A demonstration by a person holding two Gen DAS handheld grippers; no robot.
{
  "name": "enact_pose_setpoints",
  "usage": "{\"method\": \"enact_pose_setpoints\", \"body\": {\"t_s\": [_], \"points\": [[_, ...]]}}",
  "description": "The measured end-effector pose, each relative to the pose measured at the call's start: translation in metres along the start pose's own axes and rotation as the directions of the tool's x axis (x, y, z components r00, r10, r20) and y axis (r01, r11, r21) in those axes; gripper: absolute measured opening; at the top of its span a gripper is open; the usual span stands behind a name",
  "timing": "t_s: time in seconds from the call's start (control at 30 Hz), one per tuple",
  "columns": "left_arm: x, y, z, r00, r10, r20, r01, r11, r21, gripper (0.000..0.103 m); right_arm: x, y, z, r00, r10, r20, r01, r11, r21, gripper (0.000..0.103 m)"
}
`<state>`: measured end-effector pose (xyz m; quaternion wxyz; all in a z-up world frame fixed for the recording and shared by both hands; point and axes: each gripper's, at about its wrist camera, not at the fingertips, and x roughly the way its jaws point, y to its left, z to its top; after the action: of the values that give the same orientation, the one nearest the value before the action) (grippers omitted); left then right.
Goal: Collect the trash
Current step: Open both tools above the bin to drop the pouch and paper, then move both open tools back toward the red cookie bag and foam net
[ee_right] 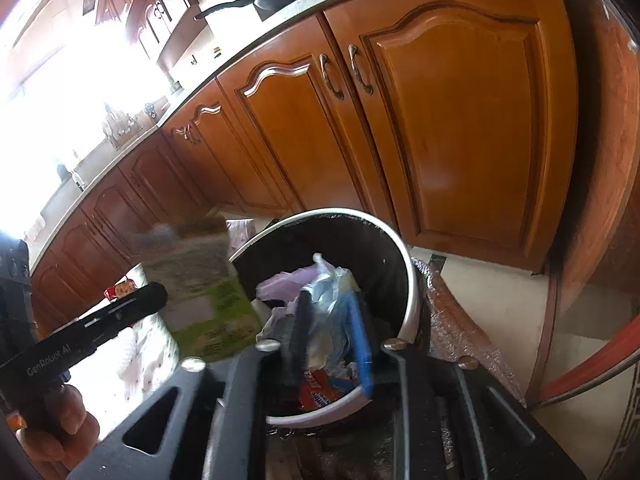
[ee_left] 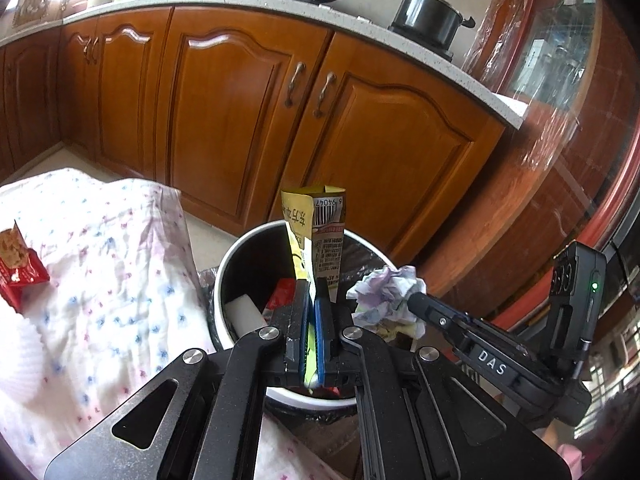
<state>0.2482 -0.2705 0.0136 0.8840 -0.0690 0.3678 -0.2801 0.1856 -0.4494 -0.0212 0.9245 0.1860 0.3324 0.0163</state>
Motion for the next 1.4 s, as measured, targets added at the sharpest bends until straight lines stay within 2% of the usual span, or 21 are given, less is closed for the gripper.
{"method": "enact_pose_setpoints", "body": {"t_s": [0.03,0.07,0.13,0.2,0.27,0.33,0.4,0.5,0.63,1.03,1.4], "points": [[0.001,0.001,-0.001,1.000,0.003,-0.007,-0.003,1.000,-0.003,0.005,-0.001,0.000,0.000,1.000,0.002,0.002,-0.002,1.000,0.002,0.037],[0.003,0.002,-0.001,1.000,0.000,-0.018,0.000,1.000,-0.005,0.009,-0.001,0.000,-0.001,1.000,0.004,0.004,-0.004,1.000,0.004,0.039],[0.003,0.004,-0.004,1.000,0.002,-0.024,-0.002,1.000,-0.012,0.018,-0.003,-0.001,-0.003,1.000,0.011,0.006,-0.011,1.000,0.016,0.048],[0.001,0.006,-0.008,1.000,0.006,-0.020,-0.006,1.000,-0.014,0.023,-0.004,-0.001,-0.005,1.000,0.016,0.007,-0.017,1.000,0.024,0.050],[-0.002,0.009,-0.012,1.000,0.006,-0.026,-0.007,1.000,-0.024,0.027,-0.007,-0.001,-0.007,1.000,0.027,0.010,-0.027,0.999,0.031,0.053],[-0.006,0.013,-0.018,1.000,0.006,-0.029,-0.007,0.999,-0.032,0.027,-0.009,0.001,-0.010,0.999,0.037,0.016,-0.037,0.999,0.035,0.068],[-0.011,0.018,-0.022,0.999,0.013,-0.031,-0.015,0.999,-0.041,0.032,-0.012,0.005,-0.013,0.998,0.054,0.029,-0.055,0.998,0.037,0.076],[-0.022,0.026,-0.030,0.999,0.026,-0.023,-0.027,0.998,-0.057,0.034,-0.016,0.010,-0.018,0.996,0.085,0.035,-0.086,0.995,0.050,0.081],[-0.040,0.044,-0.039,0.999,0.051,-0.010,-0.052,0.994,-0.101,0.038,-0.018,0.020,-0.025,0.994,0.110,0.021,-0.111,0.992,0.054,0.082],[-0.093,0.098,-0.068,0.993,0.114,0.021,-0.107,0.970,-0.216,0.038,-0.022,0.064,-0.048,0.984,0.178,-0.022,-0.178,0.984,0.017,0.084],[-0.134,0.133,-0.087,0.985,0.162,0.057,-0.140,0.950,-0.279,0.038,-0.005,0.116,-0.063,0.968,0.236,-0.084,-0.241,0.969,-0.051,0.084]]}}
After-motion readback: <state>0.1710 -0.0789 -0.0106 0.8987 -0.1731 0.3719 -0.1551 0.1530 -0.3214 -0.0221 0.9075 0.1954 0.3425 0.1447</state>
